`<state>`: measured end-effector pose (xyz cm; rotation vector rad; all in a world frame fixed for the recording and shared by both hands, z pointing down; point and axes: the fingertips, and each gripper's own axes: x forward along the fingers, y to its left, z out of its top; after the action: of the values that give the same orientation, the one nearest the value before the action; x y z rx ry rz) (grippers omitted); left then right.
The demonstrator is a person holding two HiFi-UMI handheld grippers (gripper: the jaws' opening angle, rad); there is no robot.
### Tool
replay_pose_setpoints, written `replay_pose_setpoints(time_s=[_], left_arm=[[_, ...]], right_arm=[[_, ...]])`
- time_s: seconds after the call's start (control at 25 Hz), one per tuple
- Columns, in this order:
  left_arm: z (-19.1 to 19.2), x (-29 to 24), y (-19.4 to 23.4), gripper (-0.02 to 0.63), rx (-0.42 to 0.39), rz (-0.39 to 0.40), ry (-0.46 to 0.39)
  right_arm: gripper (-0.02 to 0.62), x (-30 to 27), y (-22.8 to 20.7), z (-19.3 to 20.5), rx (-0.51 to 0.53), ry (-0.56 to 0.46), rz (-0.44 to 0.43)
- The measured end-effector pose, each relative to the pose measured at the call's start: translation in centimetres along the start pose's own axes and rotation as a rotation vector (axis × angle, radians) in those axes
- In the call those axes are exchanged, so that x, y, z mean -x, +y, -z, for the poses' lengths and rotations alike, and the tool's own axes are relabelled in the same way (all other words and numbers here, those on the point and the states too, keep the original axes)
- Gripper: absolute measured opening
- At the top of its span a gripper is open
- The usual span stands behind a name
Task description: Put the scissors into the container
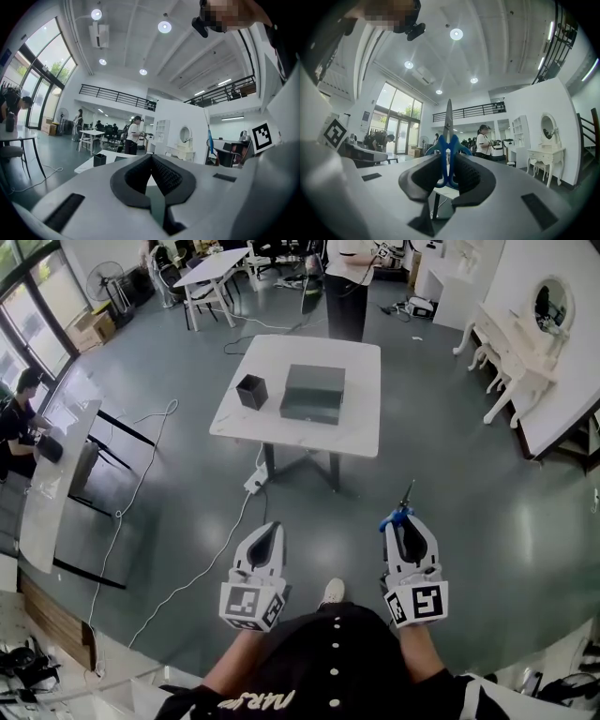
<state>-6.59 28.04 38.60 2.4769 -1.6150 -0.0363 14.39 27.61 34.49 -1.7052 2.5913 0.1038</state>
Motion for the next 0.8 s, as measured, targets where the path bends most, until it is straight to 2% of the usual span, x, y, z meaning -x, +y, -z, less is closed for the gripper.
replay_pose_setpoints(time_s=[0.4, 0.8], left_arm=[[-1.2, -7.7, 0.9, 0.026, -0.009, -0.043, -0.026], [-0.5, -11.0, 1.3, 0.026, 0.02, -0.094, -0.02]], right_arm=[[0.097, -6.6, -5.0, 0.8, -0.01, -0.019, -0.049], [0.097, -10.7, -6.8, 1.9, -0.016, -0.005, -0.114]])
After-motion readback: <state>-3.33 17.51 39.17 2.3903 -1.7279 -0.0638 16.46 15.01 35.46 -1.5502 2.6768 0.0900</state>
